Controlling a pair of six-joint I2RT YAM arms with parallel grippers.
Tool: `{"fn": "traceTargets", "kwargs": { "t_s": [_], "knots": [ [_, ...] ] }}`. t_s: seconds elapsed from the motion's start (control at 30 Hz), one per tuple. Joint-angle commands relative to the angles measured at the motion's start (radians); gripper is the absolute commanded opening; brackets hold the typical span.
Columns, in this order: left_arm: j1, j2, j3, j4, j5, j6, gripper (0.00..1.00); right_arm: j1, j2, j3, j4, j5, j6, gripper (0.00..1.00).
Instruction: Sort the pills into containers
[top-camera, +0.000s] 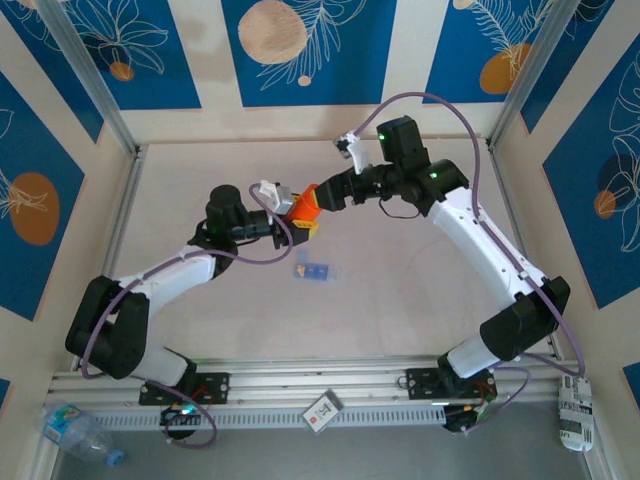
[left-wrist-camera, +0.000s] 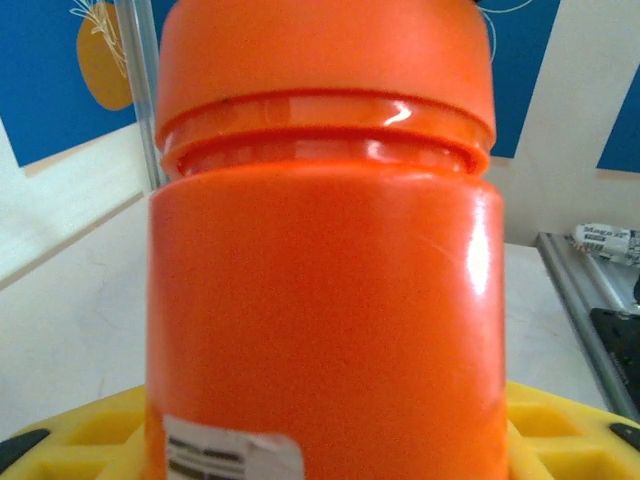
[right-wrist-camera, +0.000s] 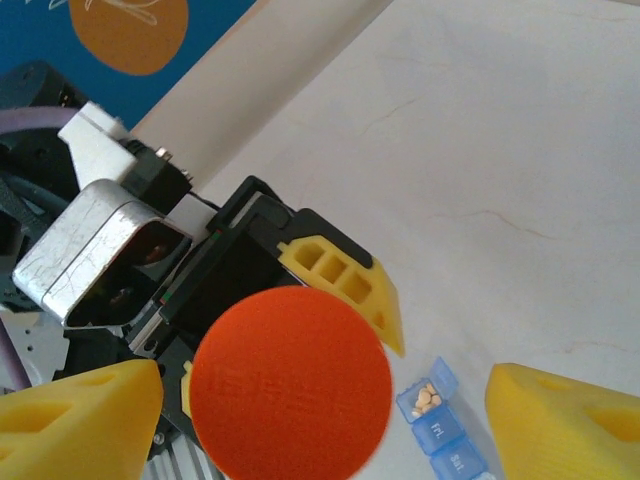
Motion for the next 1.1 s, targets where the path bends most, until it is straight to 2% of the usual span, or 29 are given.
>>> {"fn": "traceTargets", "kwargs": {
  "t_s": [0.0,0.13,0.3,0.47,0.53,0.77,0.87,0.93,1.07],
  "knots": [
    [0.013,0.005,0.031,0.007,0.063,-0.02,0.0,0.017,0.017,0.033,-0.045,0.0,-0.043,0.81],
    [0.014,0.003,0.029,0.007,0.065,-0.019,0.0,0.023,0.027,0.032,-0.041,-0.01,-0.034,0.72],
    [0.017,0.001,0.029,0.01,0.069,-0.019,0.0,0.028,0.035,0.024,-0.044,-0.012,-0.024,0.46],
    [0.016,-0.006,0.031,0.018,0.048,-0.019,0.0,0.032,0.037,-0.026,-0.004,0.022,0.085,0.35],
    [0.011,-0.02,0.027,0.023,0.005,-0.005,0.0,0.035,0.038,-0.061,0.039,0.037,0.177,0.33],
    [-0.119,-0.113,-0.03,0.02,-0.386,0.263,0.0,0.093,0.056,-0.17,0.189,0.162,0.527,0.28],
    [-0.173,-0.117,-0.047,0.042,-0.506,0.352,0.0,0.123,0.053,-0.212,0.252,0.202,0.614,0.28],
    [-0.186,-0.112,-0.059,0.064,-0.541,0.368,0.0,0.133,0.052,-0.222,0.271,0.221,0.641,0.29],
    [-0.185,-0.094,-0.066,0.077,-0.541,0.344,0.0,0.119,0.052,-0.215,0.273,0.201,0.654,0.31]
  ]
}}
